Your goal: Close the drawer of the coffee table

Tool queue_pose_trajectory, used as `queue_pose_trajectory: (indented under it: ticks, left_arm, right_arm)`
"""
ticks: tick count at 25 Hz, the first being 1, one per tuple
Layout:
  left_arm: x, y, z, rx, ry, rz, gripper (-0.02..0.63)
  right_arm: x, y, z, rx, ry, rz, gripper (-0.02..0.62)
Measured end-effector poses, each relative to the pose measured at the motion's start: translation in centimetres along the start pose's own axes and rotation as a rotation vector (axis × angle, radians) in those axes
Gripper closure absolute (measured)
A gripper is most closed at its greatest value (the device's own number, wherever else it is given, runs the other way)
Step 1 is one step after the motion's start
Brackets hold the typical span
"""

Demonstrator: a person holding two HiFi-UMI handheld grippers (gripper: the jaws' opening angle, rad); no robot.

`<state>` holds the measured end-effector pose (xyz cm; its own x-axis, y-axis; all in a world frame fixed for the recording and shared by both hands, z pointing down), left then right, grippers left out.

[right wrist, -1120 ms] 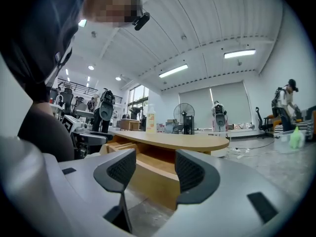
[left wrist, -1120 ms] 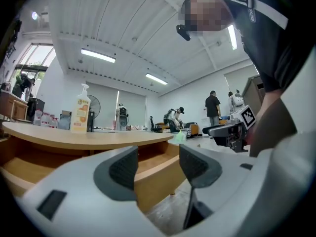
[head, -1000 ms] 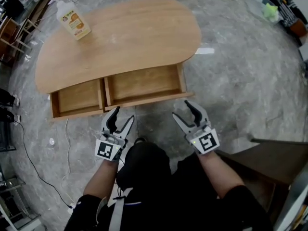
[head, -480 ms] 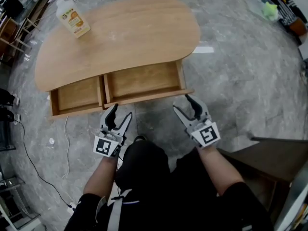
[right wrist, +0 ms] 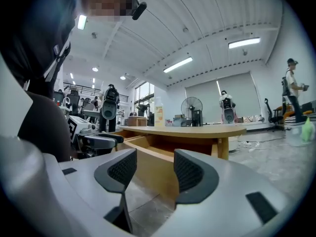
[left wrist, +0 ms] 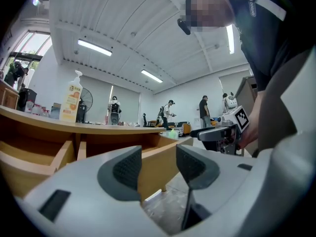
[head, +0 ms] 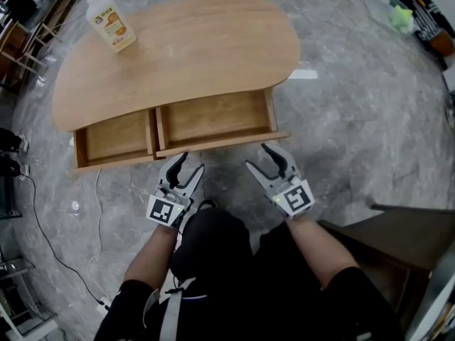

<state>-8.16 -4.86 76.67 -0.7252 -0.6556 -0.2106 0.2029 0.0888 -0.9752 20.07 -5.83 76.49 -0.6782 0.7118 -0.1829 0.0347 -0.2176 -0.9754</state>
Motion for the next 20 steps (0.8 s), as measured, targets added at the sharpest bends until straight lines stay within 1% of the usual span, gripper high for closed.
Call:
queue_pose_trajectory:
  ticks: [3,6,9,13,17,20]
  left_arm:
    - [0.4,-0.3,0.1,0.004,0.015,-0.006,0.388]
    - [0.6,-0.6,-0.2,0.007,0.028,0.001,0.391]
    - [0.7,-0.9,-0.3,0.014,0.037,0.003,0.411]
    - [0.7,-0.9,-0.2,0.017,0.033,-0.014,0.422]
    - [0.8,-1.0,0.1,0.025,0.023,-0.008,0.459]
    - [1.2,-1.3,0.4,0.007,0.023,-0.006,0.508]
  right_arm:
    - [0.5,-0.4,0.9,0.014,0.026,0.011,0.359]
    - [-0.2,-0.9,0.9,0.01,0.0,0.05,0.36]
    - [-1.0,-1.7,0.7,0.037,-0.011,0.036,0.371]
    - [-1.1,-1.4,1.0,0.026,-0.014,0.066,0.385]
    - [-1.2,-1.5,1.0,0.023,-0.013,0.081,0.385]
    - [-1.4,-1.6,1.2,0.029,-0.027,0.081,0.385]
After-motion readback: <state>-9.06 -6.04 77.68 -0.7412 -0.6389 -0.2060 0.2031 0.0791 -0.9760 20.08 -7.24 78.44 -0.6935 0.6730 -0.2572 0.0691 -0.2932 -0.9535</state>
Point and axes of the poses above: the fingertips, and each gripper's own axes: z forward along the fingers, x to its left, y out of its top, the point moved 9 cm from there along -z, backward along the fingers, and after that the axes turned 13 degrees about z, right-handed, at the moved point
